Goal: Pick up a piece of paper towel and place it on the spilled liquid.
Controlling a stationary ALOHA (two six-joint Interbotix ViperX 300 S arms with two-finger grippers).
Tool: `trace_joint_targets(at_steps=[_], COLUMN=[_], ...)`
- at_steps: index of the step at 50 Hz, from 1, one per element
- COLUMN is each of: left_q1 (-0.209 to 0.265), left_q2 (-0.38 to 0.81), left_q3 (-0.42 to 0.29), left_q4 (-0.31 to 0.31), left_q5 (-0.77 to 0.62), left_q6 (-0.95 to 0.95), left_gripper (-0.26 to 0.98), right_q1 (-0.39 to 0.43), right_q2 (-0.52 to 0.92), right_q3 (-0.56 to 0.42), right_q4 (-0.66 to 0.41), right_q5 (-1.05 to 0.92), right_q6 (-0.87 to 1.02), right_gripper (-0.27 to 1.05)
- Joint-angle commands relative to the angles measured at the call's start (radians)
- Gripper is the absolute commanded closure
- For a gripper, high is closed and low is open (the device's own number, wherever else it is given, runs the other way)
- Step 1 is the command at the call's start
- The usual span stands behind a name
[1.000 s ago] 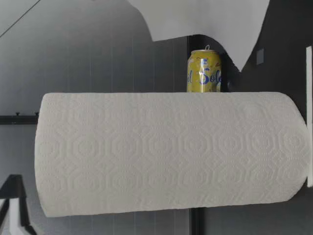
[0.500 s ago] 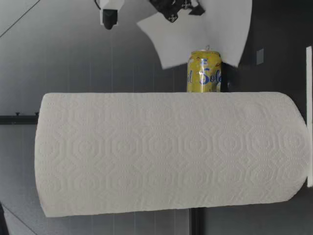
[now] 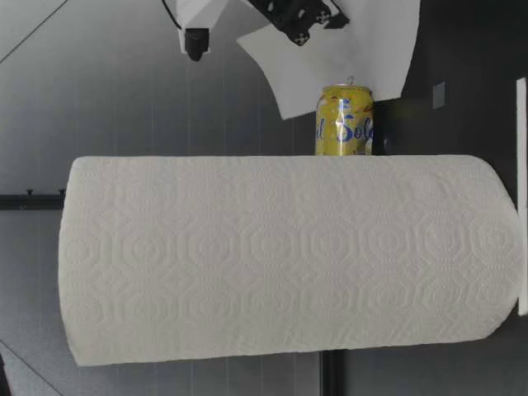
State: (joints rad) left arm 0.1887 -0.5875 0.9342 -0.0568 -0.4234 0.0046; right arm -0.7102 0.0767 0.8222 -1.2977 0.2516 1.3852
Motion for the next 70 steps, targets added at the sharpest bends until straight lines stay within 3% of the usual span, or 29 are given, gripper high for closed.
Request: trace_joint_targets(at_steps=[1,8,10,21,27,33,42,56,70], left_q1=[-0.002,-0.002,0.000,0.000,-0.002,0.000,-0.002,-0.002,-0.052], left_q2=[-0.011,-0.018,-0.021,-0.034,-0.037,-0.041,-0.063,-0.091,-0.094], left_q3=[-0.009,-0.006,-0.005,0.003,0.006,0.005,0.006,0.028,0.014], left_q4=[0.002,0.002,0.002,0.002,0.002,0.002,0.003,0.018,0.023], left_q5=[-0.011,-0.011,-0.011,-0.011,-0.011,-0.011,-0.012,0.014,0.104], left_q6=[0.000,0.000,0.000,0.002,0.002,0.000,0.000,0.000,-0.002], left_gripper=[0.56,0.56,0.56,0.56,0.56,0.56,0.56,0.56,0.56], right_q1=[-0.008,-0.006,-0.006,-0.002,0.040,0.123,0.299,0.552,0.701], right_q2=[-0.011,-0.021,-0.021,-0.005,-0.031,-0.095,-0.265,-0.503,-0.672], right_q3=[-0.028,-0.043,-0.044,-0.060,-0.060,-0.061,-0.055,-0.015,0.023], right_q4=[-0.003,-0.003,-0.003,-0.003,0.002,0.067,0.261,0.449,0.578], right_q5=[0.006,0.060,0.078,0.256,0.380,0.486,0.624,0.672,0.650], right_q6=[0.002,0.003,0.003,-0.003,-0.037,-0.103,-0.224,-0.232,-0.233], right_gripper=[0.44,0.07,0.03,0.05,0.05,0.05,0.05,0.07,0.26])
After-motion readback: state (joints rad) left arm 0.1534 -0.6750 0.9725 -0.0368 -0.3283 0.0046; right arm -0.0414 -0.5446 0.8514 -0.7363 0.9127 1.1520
